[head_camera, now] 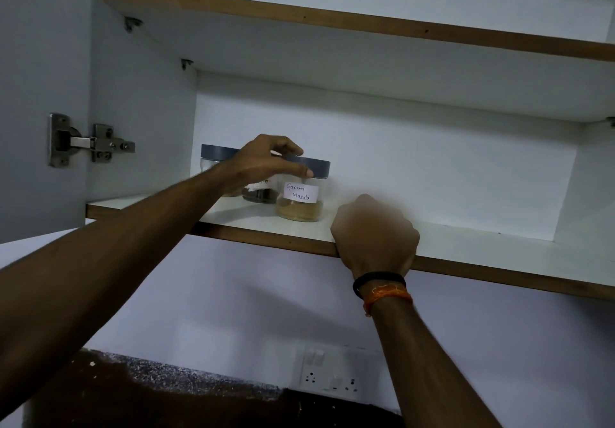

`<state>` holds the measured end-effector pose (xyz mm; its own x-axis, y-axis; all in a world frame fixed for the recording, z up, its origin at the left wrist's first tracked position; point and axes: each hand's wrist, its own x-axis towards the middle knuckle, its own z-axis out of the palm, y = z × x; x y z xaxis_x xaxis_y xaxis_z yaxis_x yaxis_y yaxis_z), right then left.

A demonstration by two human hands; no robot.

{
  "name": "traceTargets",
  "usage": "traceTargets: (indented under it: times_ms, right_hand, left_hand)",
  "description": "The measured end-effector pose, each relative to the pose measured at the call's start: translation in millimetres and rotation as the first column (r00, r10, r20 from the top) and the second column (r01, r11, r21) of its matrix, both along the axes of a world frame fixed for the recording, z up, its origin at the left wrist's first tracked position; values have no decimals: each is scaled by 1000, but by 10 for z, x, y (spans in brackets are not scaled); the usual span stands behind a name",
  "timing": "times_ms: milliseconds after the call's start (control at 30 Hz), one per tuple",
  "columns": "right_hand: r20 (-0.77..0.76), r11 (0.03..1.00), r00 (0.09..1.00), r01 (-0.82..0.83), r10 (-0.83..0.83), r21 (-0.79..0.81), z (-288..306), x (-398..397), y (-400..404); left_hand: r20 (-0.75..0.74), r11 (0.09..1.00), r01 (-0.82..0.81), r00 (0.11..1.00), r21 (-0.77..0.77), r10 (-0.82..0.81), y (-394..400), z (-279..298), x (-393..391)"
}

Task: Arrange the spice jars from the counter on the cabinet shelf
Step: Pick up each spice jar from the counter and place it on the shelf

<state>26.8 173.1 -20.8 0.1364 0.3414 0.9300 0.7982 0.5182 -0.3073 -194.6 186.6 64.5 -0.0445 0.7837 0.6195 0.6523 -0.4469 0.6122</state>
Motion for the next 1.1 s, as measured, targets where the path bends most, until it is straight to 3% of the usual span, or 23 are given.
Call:
traceTargets:
  times_ms: [167, 433, 1100]
  right_hand:
    - [-7, 1000, 1000, -5, 5, 9, -14, -2, -12]
    - [-35, 999, 999, -29, 30, 43, -15, -9, -22]
    - [-29, 994, 999, -30, 33, 109, -32, -10, 4]
  left_hand:
    - [-335, 996, -57, 939, 73, 78, 135, 171, -90]
    - [-527, 988, -139, 835, 71, 155, 441, 261, -156]
    - [-559, 973, -219, 799, 75, 223, 647, 195, -159]
